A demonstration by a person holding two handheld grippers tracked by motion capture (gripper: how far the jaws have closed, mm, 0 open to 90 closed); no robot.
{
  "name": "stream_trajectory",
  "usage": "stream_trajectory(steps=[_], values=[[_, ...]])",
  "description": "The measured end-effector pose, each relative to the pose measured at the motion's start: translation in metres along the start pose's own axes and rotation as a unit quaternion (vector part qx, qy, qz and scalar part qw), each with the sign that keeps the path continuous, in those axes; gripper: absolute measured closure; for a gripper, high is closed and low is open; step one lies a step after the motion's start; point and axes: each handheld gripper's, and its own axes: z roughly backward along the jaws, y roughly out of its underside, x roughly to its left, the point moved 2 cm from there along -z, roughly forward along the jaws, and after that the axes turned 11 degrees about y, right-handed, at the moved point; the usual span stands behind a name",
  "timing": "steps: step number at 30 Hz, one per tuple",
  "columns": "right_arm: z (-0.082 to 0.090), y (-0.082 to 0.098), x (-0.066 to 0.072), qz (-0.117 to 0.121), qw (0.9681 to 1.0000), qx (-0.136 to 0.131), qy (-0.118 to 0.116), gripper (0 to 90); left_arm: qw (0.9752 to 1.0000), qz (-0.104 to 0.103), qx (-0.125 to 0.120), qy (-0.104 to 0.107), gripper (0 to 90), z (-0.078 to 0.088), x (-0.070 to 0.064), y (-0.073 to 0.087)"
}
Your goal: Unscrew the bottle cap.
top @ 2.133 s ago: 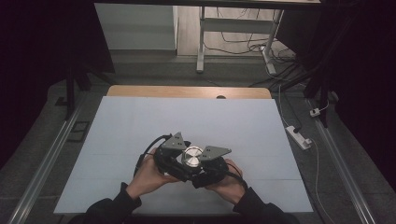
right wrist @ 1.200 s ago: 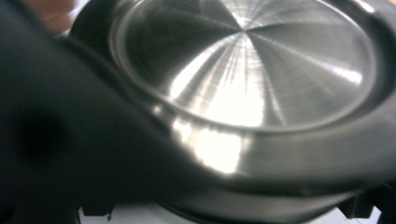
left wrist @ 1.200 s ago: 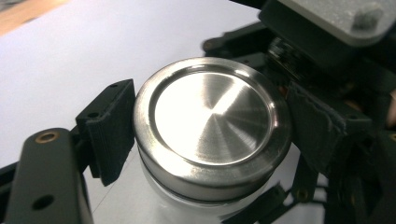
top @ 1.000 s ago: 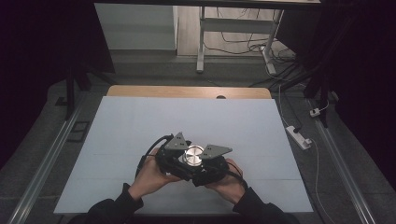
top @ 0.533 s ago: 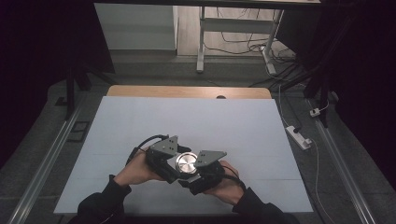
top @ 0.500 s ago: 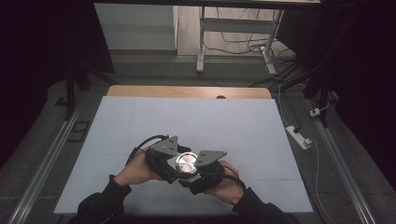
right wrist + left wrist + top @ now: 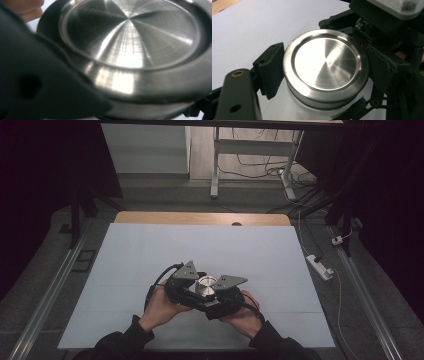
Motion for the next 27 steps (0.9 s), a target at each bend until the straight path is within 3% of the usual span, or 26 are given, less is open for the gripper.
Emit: stream_trajectory(steps=[8, 27], values=[[0.0, 0.0, 0.0, -0.002, 1.0, 0.0, 0.002, 14.8, 0.9999, -0.011, -0.003, -0.006, 20.8, 0.006, -0.004, -0.005], [0.003, 0.0, -0.011, -0.011, 0.9998, -0.006, 0.013, 14.8, 0.9999, -0.004, -0.013, -0.003, 20.8, 0.028, -0.004, -0.007]])
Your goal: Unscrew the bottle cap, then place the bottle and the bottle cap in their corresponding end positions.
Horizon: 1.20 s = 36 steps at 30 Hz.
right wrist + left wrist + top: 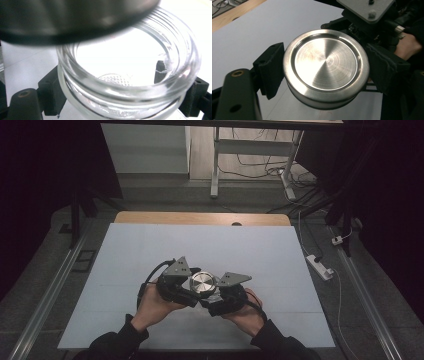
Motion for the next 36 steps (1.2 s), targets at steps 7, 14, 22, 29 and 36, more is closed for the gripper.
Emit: stream_trajectory(steps=[7, 14, 22, 29, 36], values=[[0.0, 0.001, -0.007, -0.001, 1.0, 0.001, 0.008, 14.8, 1.0, 0.002, -0.004, 0.0, 20.8, 0.009, -0.001, 0.002], [0.0, 0.002, -0.014, -0.002, 0.9998, 0.002, 0.017, 14.8, 1.0, 0.005, -0.004, -0.003, 20.8, 0.016, -0.004, 0.007], [0.001, 0.001, -0.018, -0.006, 0.9997, 0.003, 0.022, 14.8, 0.9999, 0.009, -0.004, -0.005, 20.8, 0.021, -0.005, 0.014], [0.002, -0.002, -0.023, -0.01, 0.9996, 0.0, 0.027, 14.7, 0.9999, 0.011, -0.003, -0.003, 20.8, 0.021, -0.006, 0.021], [0.001, -0.006, -0.03, -0.012, 0.9993, -0.004, 0.034, 14.8, 1.0, 0.007, 0.0, 0.001, 20.8, 0.018, -0.01, 0.029]])
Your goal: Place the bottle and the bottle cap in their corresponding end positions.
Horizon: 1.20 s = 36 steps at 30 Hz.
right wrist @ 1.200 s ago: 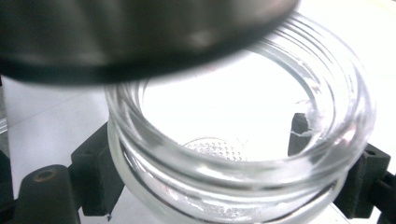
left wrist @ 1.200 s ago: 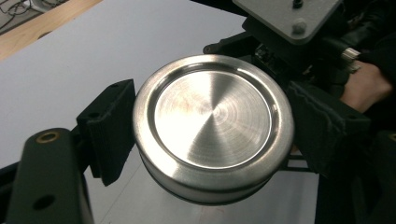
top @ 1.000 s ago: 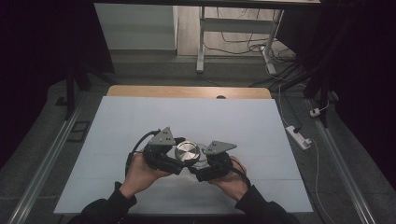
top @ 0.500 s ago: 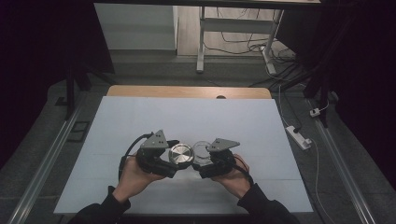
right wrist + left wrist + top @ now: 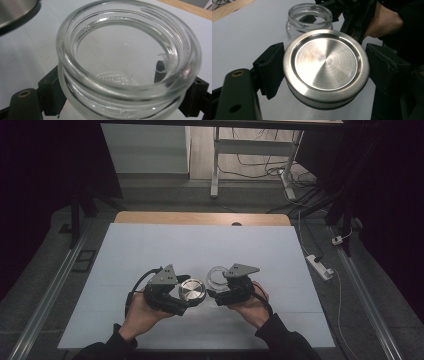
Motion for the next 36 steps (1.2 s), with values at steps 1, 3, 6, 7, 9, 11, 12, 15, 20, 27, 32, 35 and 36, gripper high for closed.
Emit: stream_trajectory(steps=[1, 3, 6, 7, 9, 11, 12, 15, 20, 27, 32, 35, 36], values=[[-0.001, -0.001, -0.001, 0.001, 1.0, 0.0, 0.0, 14.8, 1.0, 0.0, 0.001, 0.0, 20.8, -0.001, 0.0, 0.002], [-0.003, -0.002, -0.002, 0.0, 1.0, 0.0, 0.002, 14.8, 1.0, 0.002, 0.002, 0.0, 20.8, -0.002, -0.001, 0.005], [-0.006, -0.003, -0.004, 0.001, 1.0, 0.001, 0.004, 14.7, 1.0, 0.004, 0.002, -0.002, 20.8, -0.003, -0.001, 0.009], [-0.007, -0.004, -0.005, 0.002, 1.0, 0.002, 0.005, 14.8, 1.0, 0.006, 0.003, -0.004, 20.8, -0.003, -0.001, 0.012], [-0.01, -0.005, -0.006, 0.003, 1.0, 0.003, 0.007, 14.8, 1.0, 0.006, 0.001, -0.004, 20.8, -0.003, -0.001, 0.014], [-0.013, -0.007, -0.007, 0.003, 0.9999, 0.003, 0.009, 14.7, 1.0, 0.007, 0.0, -0.006, 20.8, -0.003, -0.002, 0.016], [-0.014, -0.008, -0.008, 0.003, 0.9999, 0.003, 0.011, 14.8, 1.0, 0.007, 0.0, -0.006, 20.8, -0.003, -0.002, 0.016], [-0.018, -0.009, -0.009, 0.003, 0.9999, 0.003, 0.011, 14.8, 0.9999, 0.005, -0.001, -0.009, 20.8, -0.005, -0.002, 0.019], [-0.027, -0.013, -0.013, 0.0, 0.9998, 0.007, 0.016, 14.8, 1.0, 0.002, -0.003, -0.007, 20.8, -0.012, -0.002, 0.026], [-0.036, -0.019, -0.019, -0.005, 0.9997, 0.007, 0.022, 14.8, 0.9999, -0.001, 0.011, -0.004, 20.8, -0.025, -0.002, 0.034], [-0.045, -0.024, -0.022, -0.002, 0.9996, 0.007, 0.029, 14.8, 0.9999, 0.0, 0.014, 0.0, 20.8, -0.034, -0.001, 0.037], [-0.049, -0.025, -0.023, -0.001, 0.9995, 0.008, 0.031, 14.8, 0.9997, -0.007, 0.023, -0.002, 20.8, -0.042, 0.001, 0.04], [-0.051, -0.025, -0.024, -0.002, 0.9995, 0.009, 0.031, 14.8, 0.9997, -0.008, 0.025, -0.002, 20.8, -0.044, 0.001, 0.041]])
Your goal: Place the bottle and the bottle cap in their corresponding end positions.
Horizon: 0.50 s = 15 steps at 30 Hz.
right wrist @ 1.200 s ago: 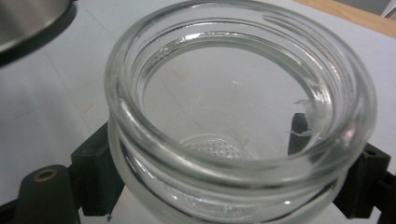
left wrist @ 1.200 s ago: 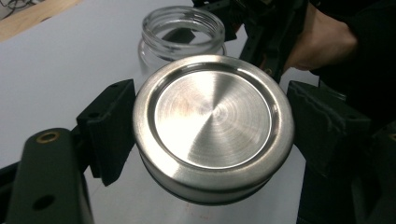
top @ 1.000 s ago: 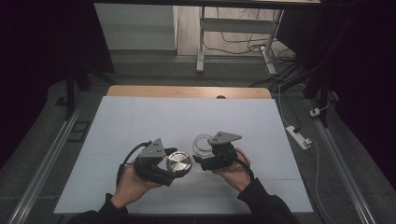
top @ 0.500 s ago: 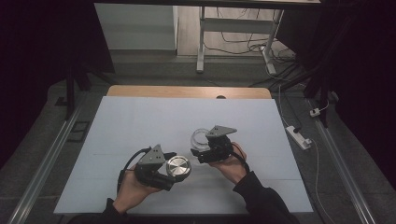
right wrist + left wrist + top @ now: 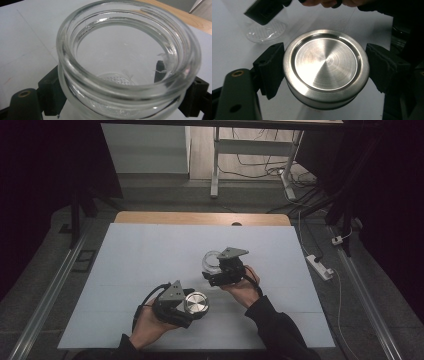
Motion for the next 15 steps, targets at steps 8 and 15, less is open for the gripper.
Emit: stream_trajectory(steps=[8, 15], values=[[-0.012, -0.004, -0.002, -0.002, 1.0, 0.001, 0.003, 14.8, 0.9998, -0.007, 0.018, 0.005, 20.8, -0.02, 0.004, 0.004], [-0.024, -0.011, 0.0, 0.001, 1.0, -0.003, 0.001, 14.8, 0.9998, -0.003, 0.019, -0.005, 20.8, -0.029, 0.015, 0.009]])
